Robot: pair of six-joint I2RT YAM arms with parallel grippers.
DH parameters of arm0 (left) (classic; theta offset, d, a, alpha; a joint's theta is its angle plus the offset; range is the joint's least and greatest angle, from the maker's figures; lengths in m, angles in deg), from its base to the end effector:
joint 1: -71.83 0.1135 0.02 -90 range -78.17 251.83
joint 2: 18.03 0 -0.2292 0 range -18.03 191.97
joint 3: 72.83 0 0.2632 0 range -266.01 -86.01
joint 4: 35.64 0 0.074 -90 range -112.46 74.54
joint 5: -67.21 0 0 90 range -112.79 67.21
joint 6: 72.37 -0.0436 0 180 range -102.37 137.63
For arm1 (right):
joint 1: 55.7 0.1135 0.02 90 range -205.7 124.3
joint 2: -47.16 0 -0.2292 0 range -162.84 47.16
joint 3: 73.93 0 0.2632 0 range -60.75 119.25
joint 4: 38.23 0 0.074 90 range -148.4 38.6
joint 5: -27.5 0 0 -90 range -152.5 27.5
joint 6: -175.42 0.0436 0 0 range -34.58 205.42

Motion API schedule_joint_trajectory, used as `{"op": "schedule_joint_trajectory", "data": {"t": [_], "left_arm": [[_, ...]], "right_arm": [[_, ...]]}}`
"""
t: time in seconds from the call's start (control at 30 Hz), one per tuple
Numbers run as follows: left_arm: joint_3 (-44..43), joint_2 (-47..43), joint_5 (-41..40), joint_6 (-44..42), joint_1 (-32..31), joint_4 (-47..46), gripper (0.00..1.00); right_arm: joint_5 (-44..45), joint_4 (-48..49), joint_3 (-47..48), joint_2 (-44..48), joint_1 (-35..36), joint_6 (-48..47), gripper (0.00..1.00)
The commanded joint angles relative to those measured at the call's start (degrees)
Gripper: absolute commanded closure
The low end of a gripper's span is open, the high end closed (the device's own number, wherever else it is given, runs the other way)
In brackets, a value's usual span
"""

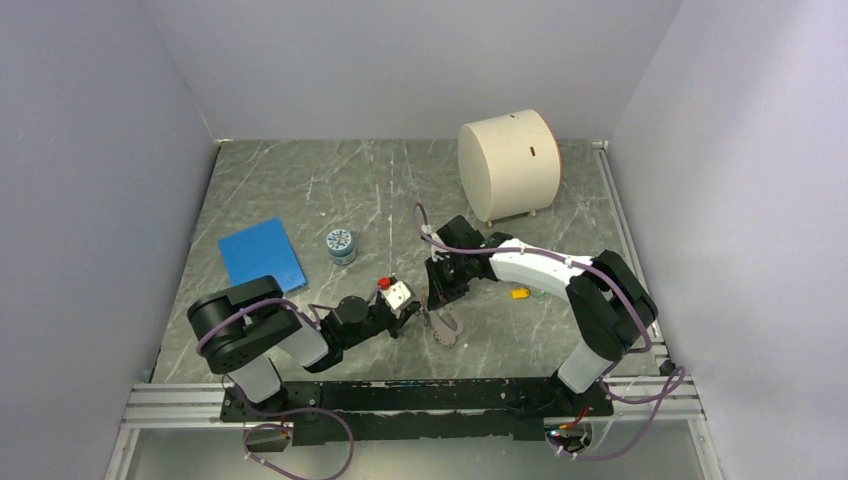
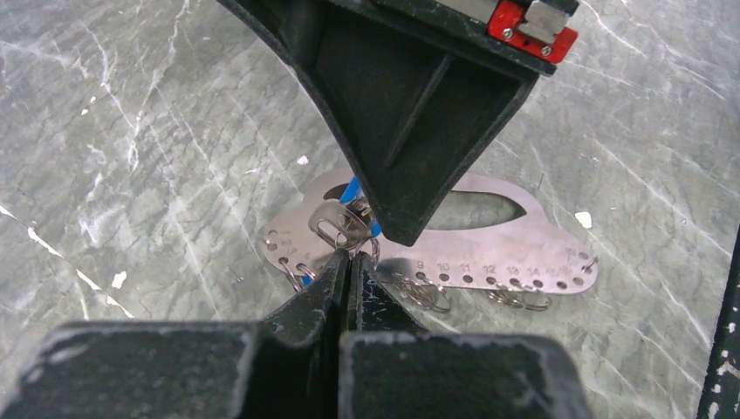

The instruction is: Remove the keys from the keyring

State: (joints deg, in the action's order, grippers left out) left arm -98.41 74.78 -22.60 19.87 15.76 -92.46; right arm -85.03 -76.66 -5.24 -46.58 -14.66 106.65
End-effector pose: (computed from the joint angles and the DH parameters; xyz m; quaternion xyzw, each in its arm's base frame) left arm 0.1387 -0.2065 0.0785 0.3487 0.6846 -0.3129 0.5583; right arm 0.2337 0.2256 0.1285 -0.2083 0.9327 0.2791 0.0942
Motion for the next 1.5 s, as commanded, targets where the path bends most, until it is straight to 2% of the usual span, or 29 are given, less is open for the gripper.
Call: {"op": "schedule_joint_trajectory", "data": {"t": [0.0, 0.1, 0.23, 0.4, 0.67, 1.23, 1.33, 1.47], "left_arm": [[0.2, 1.4, -3.8, 1.0, -0.1, -12.1, 0.97], [0.9, 0.4, -3.7, 0.7, -0.2, -11.1, 0.95], [0.4, -2.7, -3.1, -0.4, -0.2, -4.1, 0.76], [0.0, -6.4, -2.2, -2.5, -0.1, 3.7, 0.64], [-2.5, -8.8, 1.1, -6.3, 0.2, 12.0, 0.57], [-4.9, -4.7, 5.8, -9.4, 1.1, 8.5, 0.6], [-5.8, -4.0, 6.8, -9.9, 1.1, 9.5, 0.65], [-6.2, -3.8, 8.4, -9.9, 1.1, 10.8, 0.84]], "right_arm": [[0.6, -2.7, 2.3, 2.0, 1.0, -0.6, 1.0], [2.8, -4.9, 3.4, 3.6, 1.0, -1.9, 1.0], [4.5, -6.6, 4.4, 5.8, 1.5, -3.9, 1.0], [5.4, -8.3, 5.6, 6.6, 2.3, -5.2, 1.0], [5.9, -9.7, 7.2, 7.9, 2.8, -6.0, 1.0], [5.7, -10.1, 8.4, 7.4, 4.4, -5.7, 1.0], [5.7, -10.1, 8.5, 7.5, 4.6, -5.7, 1.0], [7.2, -10.4, 8.3, 8.0, 4.6, -5.0, 1.0]]}}
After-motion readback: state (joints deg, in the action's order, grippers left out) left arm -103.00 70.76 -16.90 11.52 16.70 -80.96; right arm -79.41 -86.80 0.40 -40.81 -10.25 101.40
